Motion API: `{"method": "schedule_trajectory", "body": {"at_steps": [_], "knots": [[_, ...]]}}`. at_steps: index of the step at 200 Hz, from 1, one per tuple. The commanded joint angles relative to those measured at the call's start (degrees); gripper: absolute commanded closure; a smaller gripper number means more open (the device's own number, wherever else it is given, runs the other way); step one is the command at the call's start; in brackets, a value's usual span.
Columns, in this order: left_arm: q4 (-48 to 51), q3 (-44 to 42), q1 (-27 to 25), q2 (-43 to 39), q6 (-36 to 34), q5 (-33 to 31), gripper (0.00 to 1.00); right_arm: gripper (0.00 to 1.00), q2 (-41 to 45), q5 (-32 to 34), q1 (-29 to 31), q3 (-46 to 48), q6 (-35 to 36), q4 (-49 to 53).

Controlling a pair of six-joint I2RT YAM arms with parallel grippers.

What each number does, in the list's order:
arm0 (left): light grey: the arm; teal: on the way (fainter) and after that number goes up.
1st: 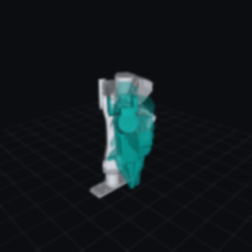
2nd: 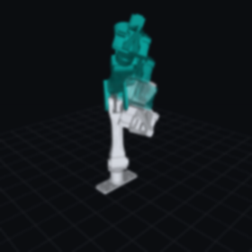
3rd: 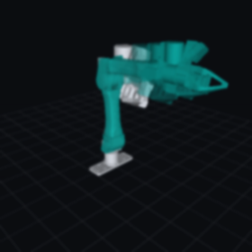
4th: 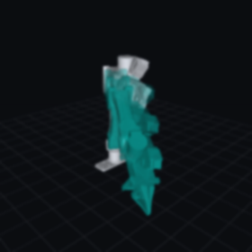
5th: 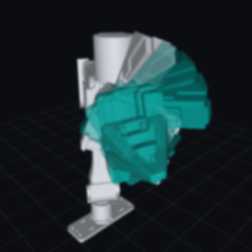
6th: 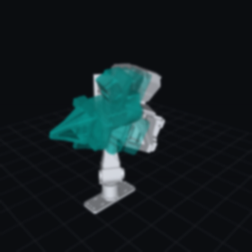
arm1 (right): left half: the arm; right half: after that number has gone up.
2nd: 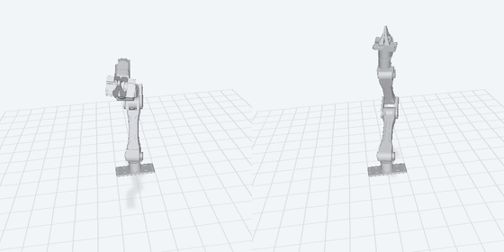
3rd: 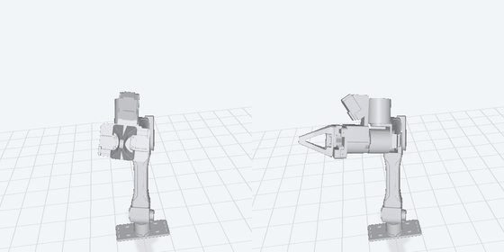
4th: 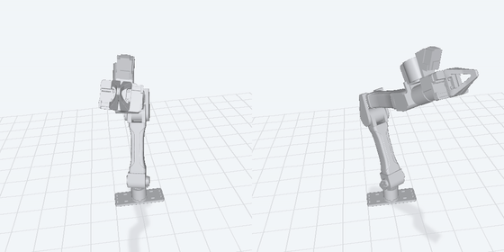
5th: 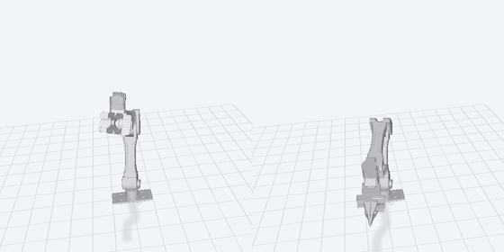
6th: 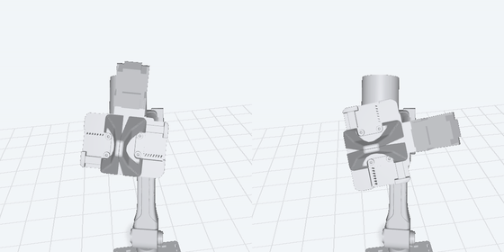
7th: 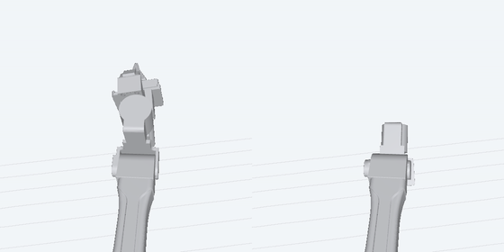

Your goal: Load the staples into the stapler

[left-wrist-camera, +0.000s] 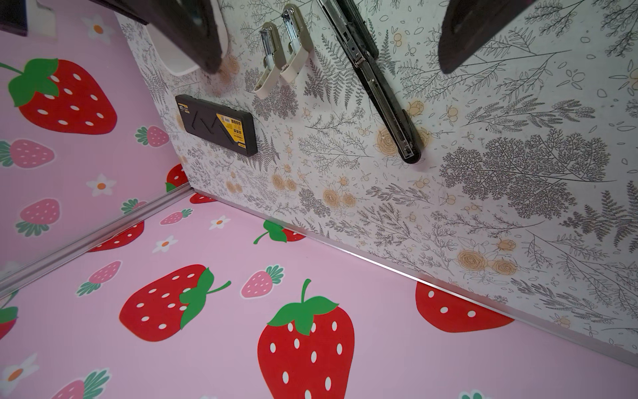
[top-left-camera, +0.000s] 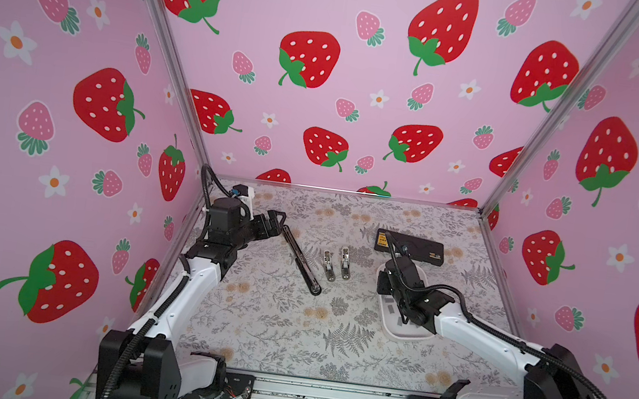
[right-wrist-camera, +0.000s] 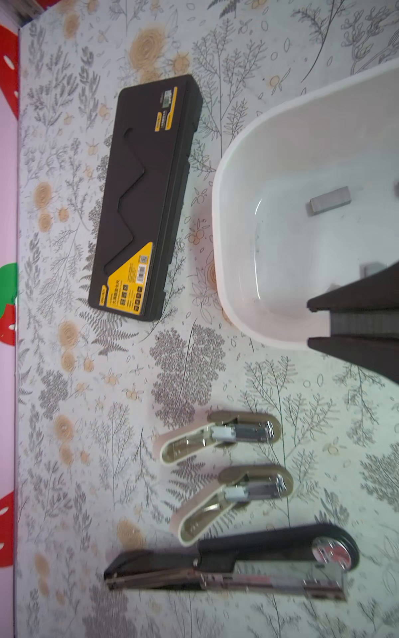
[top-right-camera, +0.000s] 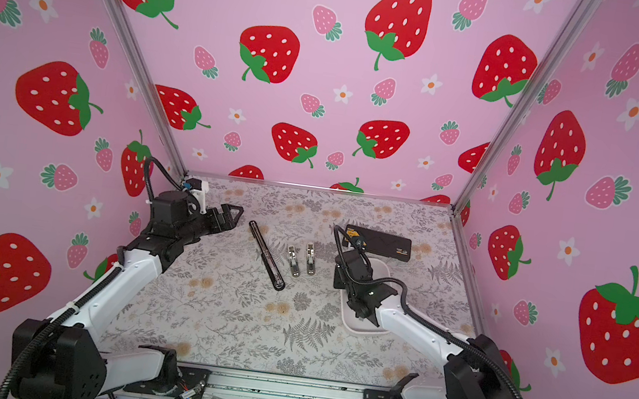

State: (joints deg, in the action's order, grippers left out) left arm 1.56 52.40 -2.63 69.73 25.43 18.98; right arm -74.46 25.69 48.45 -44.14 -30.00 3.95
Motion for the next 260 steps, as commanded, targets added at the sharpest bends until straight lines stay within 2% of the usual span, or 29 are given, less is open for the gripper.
{"method": "schedule_trajectory", "body": {"at_steps": [1,31,59,103,143,203,224,260], "knots": [[0.32,0.17,-0.33,-1.04,0.28,1.44,0.01,0.88,2.04,4.26,3.78,-2.64,2.35,-0.2],[0.53,0.25,-0.31,-1.53,-0.53,0.94,0.01,0.88,1.03,5.11,9.11,-4.62,5.64,-4.29],[0.59,0.68,-0.31,-1.1,-1.07,0.99,0.01,0.88,-3.94,5.95,13.62,-8.17,8.42,-6.26],[0.68,1.33,-0.34,0.55,-1.04,1.29,0.01,0.89,-13.99,1.27,15.93,-11.73,10.16,-11.09],[1.09,1.85,-0.28,1.37,-1.13,1.3,0.01,0.89,-21.03,1.61,15.42,-14.99,9.72,-13.19],[2.17,3.31,-0.35,2.35,-1.35,-0.02,0.01,0.9,-29.42,-4.95,11.72,-16.69,11.85,-18.32],[5.85,5.17,-0.23,2.13,-1.03,1.25,0.01,0.9,-30.95,-7.23,10.08,-17.17,11.97,-18.89],[5.68,5.27,1.02,1.01,7.83,6.43,0.01,0.9,-33.01,-10.17,7.54,-17.23,12.07,-20.1]]}}
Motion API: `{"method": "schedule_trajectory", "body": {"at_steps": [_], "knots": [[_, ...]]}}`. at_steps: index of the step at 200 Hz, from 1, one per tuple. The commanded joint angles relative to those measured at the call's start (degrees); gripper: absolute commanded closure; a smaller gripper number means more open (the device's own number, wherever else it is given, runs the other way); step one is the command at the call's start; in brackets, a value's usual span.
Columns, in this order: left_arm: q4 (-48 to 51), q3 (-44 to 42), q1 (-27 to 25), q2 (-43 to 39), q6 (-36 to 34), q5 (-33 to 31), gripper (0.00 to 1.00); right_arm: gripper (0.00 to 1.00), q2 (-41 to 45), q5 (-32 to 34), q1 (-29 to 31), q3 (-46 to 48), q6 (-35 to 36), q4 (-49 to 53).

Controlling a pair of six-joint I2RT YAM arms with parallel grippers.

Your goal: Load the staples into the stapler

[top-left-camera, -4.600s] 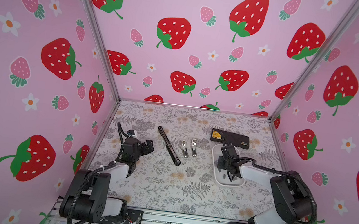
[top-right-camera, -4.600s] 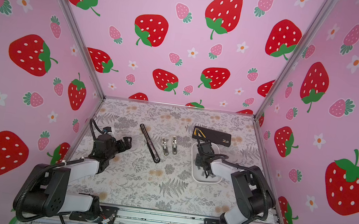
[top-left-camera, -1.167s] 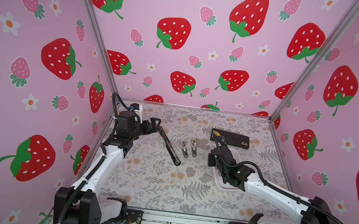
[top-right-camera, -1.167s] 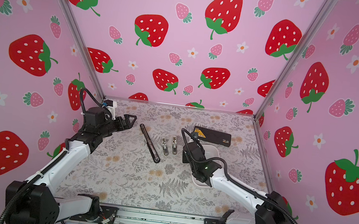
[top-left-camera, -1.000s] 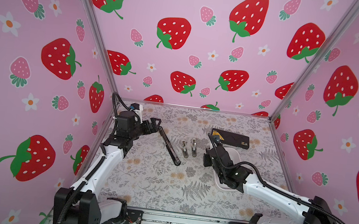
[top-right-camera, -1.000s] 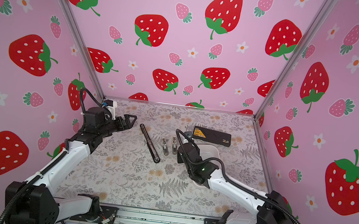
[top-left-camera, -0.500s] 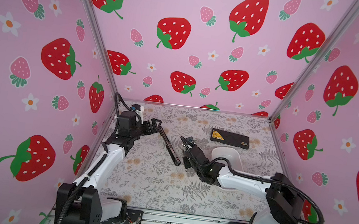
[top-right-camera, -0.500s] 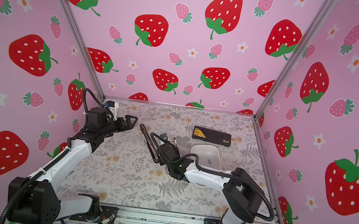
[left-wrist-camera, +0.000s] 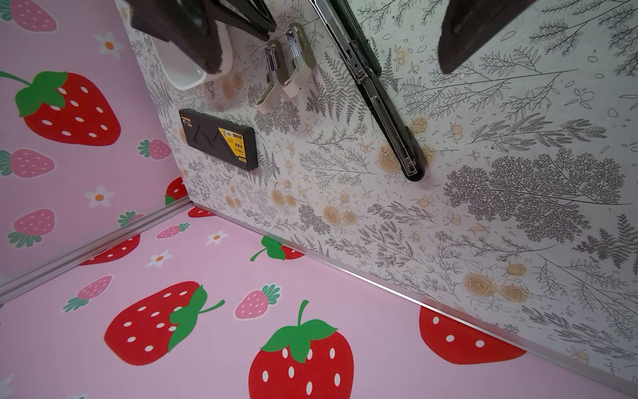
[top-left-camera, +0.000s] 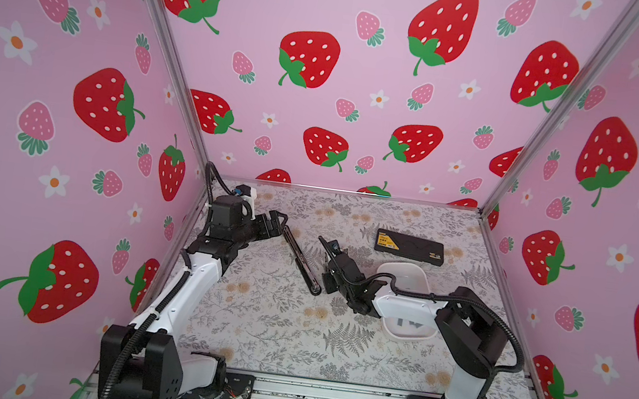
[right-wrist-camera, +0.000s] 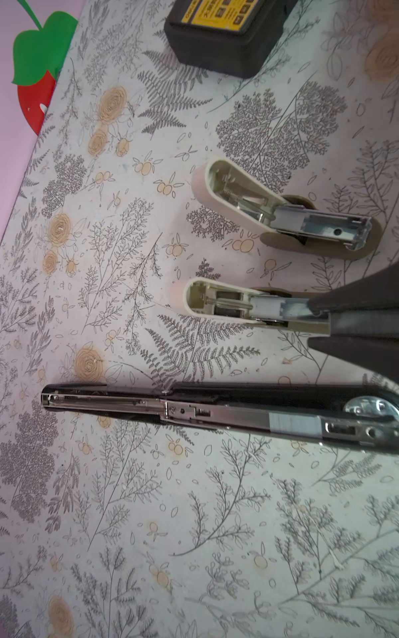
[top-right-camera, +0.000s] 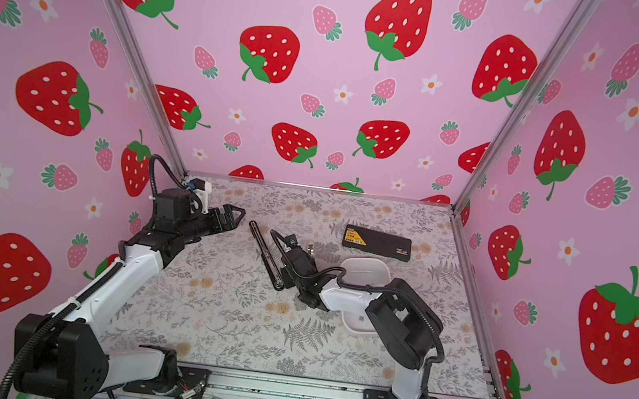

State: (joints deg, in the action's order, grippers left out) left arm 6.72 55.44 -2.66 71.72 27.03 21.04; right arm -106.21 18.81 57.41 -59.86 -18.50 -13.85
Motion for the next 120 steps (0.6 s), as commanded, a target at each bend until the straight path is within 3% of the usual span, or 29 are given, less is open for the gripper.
{"method": "schedule_trajectory", "body": {"at_steps": [1,24,120], "knots": [[0.41,2.22,1.23,-0.93,6.39,4.63,0.01,0.9,-1.26,-3.4,-1.55,-1.46,0.53,-2.36],[-2.59,1.82,3.35,-0.03,8.04,11.13,0.01,0.9,-1.98,-4.59,-2.67,-1.51,0.58,-2.68],[-2.47,1.99,4.07,0.54,6.99,12.58,0.01,0.91,-5.03,-4.83,-2.56,-5.55,-1.4,-0.45]]}}
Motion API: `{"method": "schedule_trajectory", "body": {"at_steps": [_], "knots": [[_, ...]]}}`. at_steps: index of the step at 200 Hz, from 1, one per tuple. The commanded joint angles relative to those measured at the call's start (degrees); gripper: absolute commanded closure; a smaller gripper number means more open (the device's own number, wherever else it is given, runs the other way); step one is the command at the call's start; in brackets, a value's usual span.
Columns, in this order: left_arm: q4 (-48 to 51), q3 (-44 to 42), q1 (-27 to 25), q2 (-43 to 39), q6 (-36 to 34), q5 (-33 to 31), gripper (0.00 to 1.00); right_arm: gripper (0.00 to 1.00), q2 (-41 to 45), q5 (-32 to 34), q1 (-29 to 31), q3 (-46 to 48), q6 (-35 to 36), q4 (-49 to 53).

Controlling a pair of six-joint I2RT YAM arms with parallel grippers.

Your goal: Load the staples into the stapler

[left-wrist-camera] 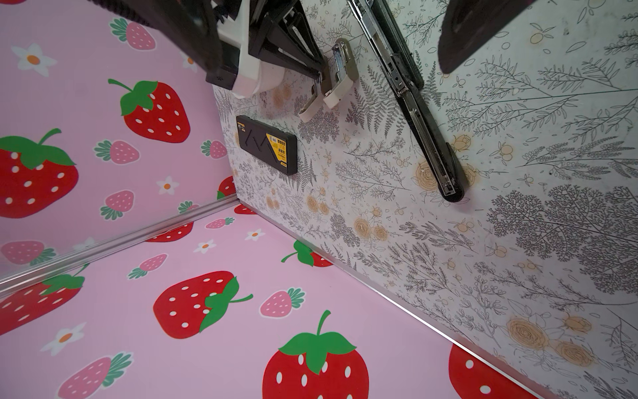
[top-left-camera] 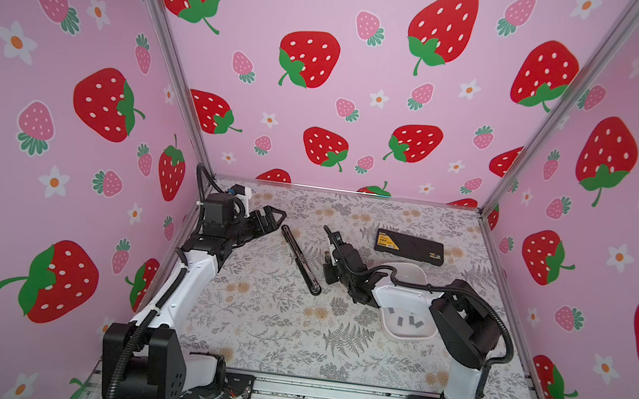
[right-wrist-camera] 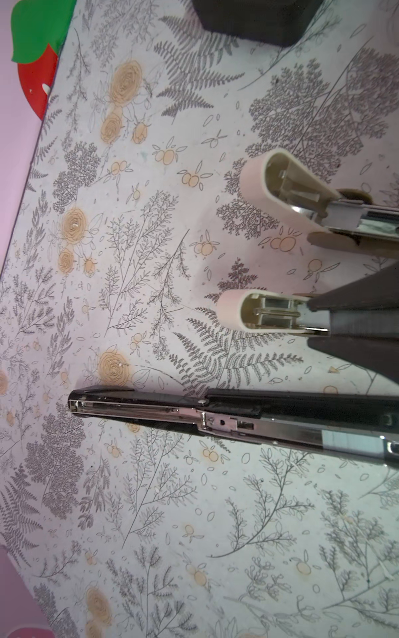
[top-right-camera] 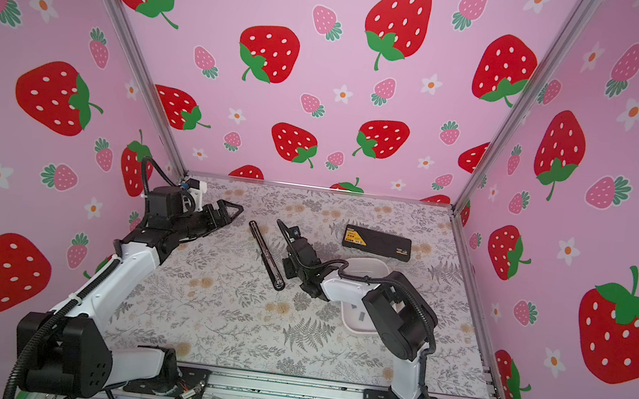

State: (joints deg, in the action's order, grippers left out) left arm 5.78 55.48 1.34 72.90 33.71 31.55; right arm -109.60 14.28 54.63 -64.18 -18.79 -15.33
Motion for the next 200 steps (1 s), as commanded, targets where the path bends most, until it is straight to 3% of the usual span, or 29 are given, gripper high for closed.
{"method": "schedule_trajectory", "body": {"at_steps": [1,200], "knots": [[-1.55,1.88,0.07,-0.69,0.3,2.04,0.01,0.91,-1.65,-0.31,0.21,-1.21,-1.14,1.06],[-2.52,1.37,0.13,-0.75,-0.16,1.41,0.01,0.92,-4.26,-0.11,0.39,-1.83,-2.55,1.53]]}}
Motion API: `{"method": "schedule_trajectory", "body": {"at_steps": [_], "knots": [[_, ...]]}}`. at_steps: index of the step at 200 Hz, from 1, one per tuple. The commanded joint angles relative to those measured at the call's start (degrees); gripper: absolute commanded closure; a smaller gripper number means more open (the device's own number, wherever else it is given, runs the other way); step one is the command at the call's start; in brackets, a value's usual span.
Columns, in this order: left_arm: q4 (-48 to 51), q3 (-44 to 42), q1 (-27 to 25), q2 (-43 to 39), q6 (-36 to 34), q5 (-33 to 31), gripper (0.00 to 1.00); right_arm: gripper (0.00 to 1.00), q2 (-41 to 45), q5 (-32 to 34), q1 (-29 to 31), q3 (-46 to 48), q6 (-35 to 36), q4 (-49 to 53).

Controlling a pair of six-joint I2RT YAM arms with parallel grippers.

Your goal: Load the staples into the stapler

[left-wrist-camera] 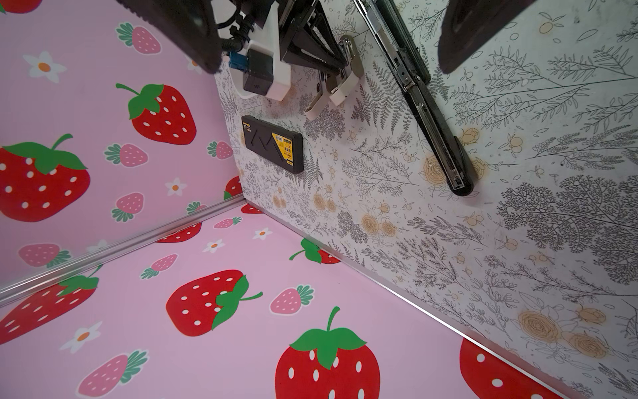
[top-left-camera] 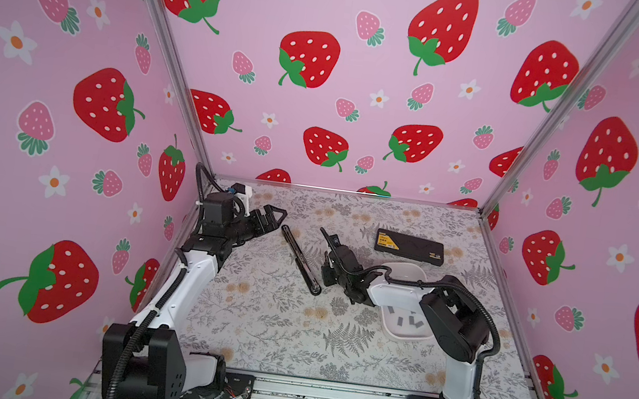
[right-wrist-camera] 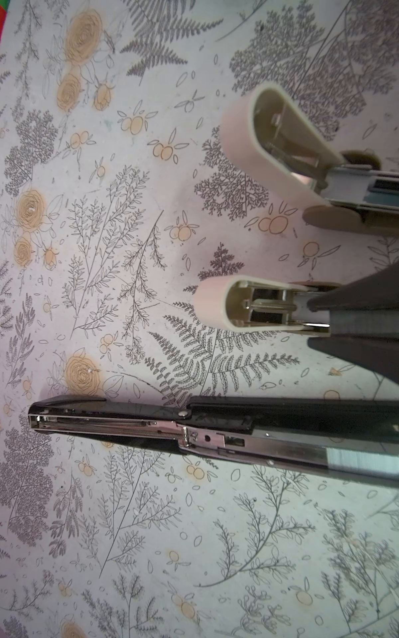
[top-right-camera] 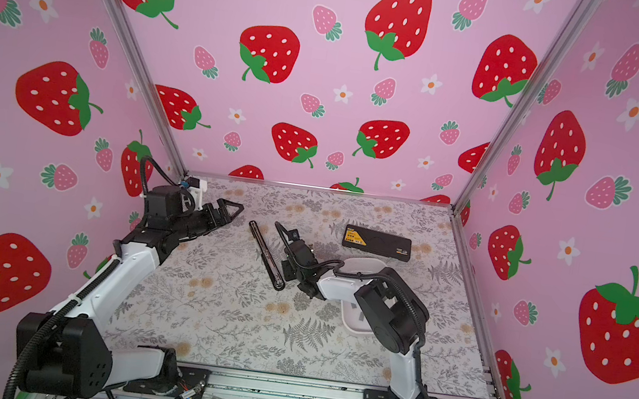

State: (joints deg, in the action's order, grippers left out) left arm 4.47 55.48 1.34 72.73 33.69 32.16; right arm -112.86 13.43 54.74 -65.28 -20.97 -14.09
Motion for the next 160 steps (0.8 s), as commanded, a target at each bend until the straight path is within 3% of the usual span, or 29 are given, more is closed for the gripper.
{"method": "schedule_trajectory", "body": {"at_steps": [1,160], "knots": [[-1.17,1.37,0.09,-0.57,-0.13,0.8,0.01,0.92,-1.02,0.77,0.32,-0.73,-0.37,0.29],[-1.13,1.48,0.14,-0.24,-0.12,0.8,0.01,0.92,-1.84,1.86,0.38,-0.37,0.08,0.37]]}}
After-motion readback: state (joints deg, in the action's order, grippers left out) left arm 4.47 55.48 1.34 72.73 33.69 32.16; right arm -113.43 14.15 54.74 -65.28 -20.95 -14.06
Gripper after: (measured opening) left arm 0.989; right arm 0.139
